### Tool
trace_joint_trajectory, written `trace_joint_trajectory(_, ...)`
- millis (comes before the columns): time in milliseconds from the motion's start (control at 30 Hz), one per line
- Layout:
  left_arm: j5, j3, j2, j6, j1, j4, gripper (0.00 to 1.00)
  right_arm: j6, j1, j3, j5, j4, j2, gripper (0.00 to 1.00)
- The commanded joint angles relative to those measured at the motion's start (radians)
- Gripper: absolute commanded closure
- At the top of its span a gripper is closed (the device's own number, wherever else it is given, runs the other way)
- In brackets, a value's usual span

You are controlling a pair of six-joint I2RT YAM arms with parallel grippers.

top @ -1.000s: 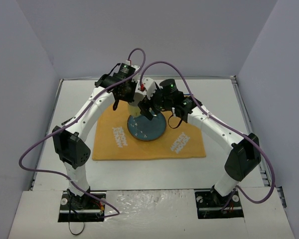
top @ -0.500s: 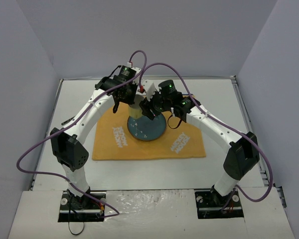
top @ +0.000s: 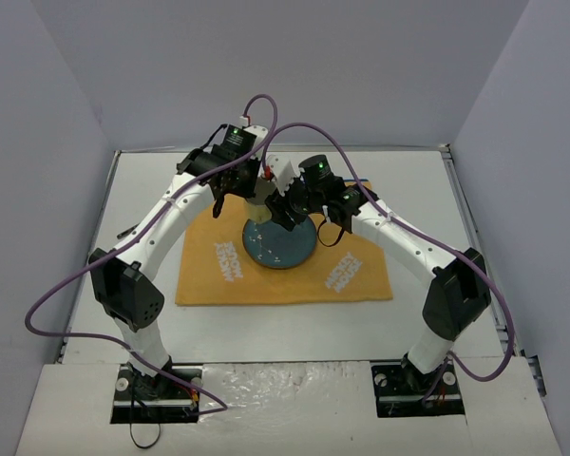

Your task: Set the dinner table for one person

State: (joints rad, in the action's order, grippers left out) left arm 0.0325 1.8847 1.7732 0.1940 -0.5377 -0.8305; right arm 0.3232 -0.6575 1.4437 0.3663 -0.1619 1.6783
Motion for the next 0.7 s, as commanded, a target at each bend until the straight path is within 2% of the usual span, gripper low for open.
trace_joint_trajectory(0, -0.021, 0.024, -0.101, 0.011, -0.008, 0.109, 1.0, 0.007, -0.008, 0.012, -0.009, 0.028, -0.031, 0.51)
trace_joint_trajectory(300, -0.051, 0.0, -0.104, 0.009, -0.008, 0.121, 1.0, 0.006, -0.009, 0.019, -0.019, 0.03, -0.038, 0.62)
trace_joint_trajectory(433, -0.062, -0.012, -0.11, 0.011, -0.008, 0.127, 1.0, 0.007, -0.008, 0.023, -0.034, 0.029, -0.042, 0.73)
trace_joint_trajectory(600, -0.06, -0.012, -0.114, 0.004, -0.008, 0.132, 1.0, 0.004, -0.01, 0.014, -0.051, 0.028, -0.041, 0.99)
trace_joint_trajectory(667, -0.046, -0.014, -0.112, 0.003, -0.008, 0.128, 0.95, 0.004, -0.008, 0.014, -0.058, 0.029, -0.044, 1.0)
